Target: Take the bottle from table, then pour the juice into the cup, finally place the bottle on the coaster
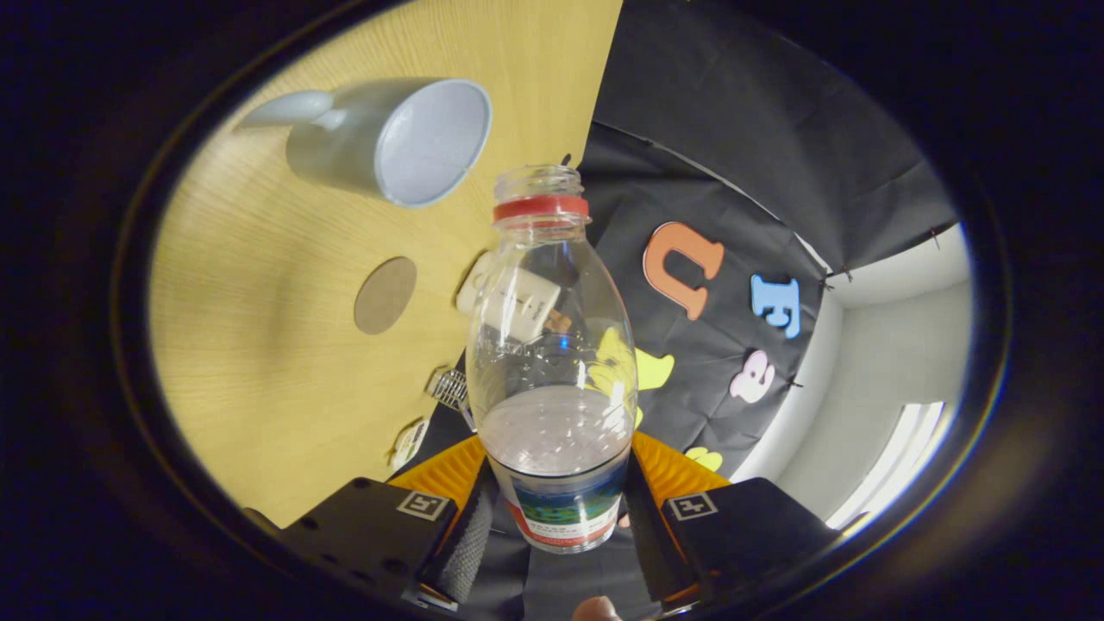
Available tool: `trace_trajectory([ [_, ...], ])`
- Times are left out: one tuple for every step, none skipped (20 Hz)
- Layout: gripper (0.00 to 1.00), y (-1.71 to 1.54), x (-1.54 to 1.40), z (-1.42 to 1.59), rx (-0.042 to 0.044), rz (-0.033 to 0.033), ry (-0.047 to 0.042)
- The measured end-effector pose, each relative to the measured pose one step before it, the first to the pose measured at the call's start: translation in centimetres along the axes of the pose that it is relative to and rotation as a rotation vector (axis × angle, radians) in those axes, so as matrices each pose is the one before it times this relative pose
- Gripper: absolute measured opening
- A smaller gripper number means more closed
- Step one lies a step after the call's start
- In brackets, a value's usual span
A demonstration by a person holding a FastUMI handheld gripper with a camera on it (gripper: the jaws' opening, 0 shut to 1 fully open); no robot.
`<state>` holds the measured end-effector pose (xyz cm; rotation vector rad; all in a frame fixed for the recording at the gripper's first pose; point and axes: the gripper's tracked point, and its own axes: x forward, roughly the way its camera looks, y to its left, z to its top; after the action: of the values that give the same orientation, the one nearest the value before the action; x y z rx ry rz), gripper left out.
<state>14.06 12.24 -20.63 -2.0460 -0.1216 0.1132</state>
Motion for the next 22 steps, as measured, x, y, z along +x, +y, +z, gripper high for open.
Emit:
trace_trajectory([
  [0.77,-0.05,0.292,-0.046,-0.00347,-0.00184,-0.00061],
  [0.77,-0.079,0.104,0.021,-0.00081,-0.0013,-0.00177],
  [0.77,-0.082,0.013,0.161,-0.00089,0.00012,0.00041],
  [0.77,-0.043,-0.044,0.025,-0.00045,-0.00165,-0.00043],
  [0.77,-0.148,0.102,-0.016,0.00137,-0.00036,0.00014],
  [0.77,0.039,-0.079,-0.005,0.00184,0.0,0.00086],
  [0.77,0.031,-0.078,-0.061,0.00248,-0.00046,0.00026],
  [0.77,-0.076,-0.049,0.04,0.00167,0.00011,-0.00021],
  [0.77,0.0,0.019,0.109,0.00155,-0.00015,-0.00199],
  [0.77,-0.03,0.069,0.039,0.00087,0.00003,0.00131],
  [0.77,0.035,-0.052,-0.004,0.00192,0.00105,-0.00152],
  [0.77,0.026,0.02,0.096,0.00379,0.00114,-0.00018],
  [0.77,0.165,0.049,0.007,0.00438,0.0016,0.00037],
  [0.77,0.06,0.095,0.004,0.0064,0.00278,0.0019],
  [0.77,0.158,-0.019,-0.003,0.00909,0.00482,0.00028],
  [0.77,0.171,-0.044,-0.024,0.01611,0.00681,-0.00056],
  [0.77,0.298,-0.027,0.013,0.02541,0.00996,0.00061],
  [0.77,0.487,-0.025,-0.084,0.03576,0.01967,0.00243],
  [0.77,0.531,0.004,-0.1,0.04026,0.02252,0.00414],
  [0.77,0.384,0.105,-0.076,0.03958,0.01602,0.00227],
  [0.78,0.34,-0.078,-0.037,0.03873,0.00903,0.00106],
  [0.77,0.47,-0.035,-0.158,0.04433,0.00953,0.00321],
])
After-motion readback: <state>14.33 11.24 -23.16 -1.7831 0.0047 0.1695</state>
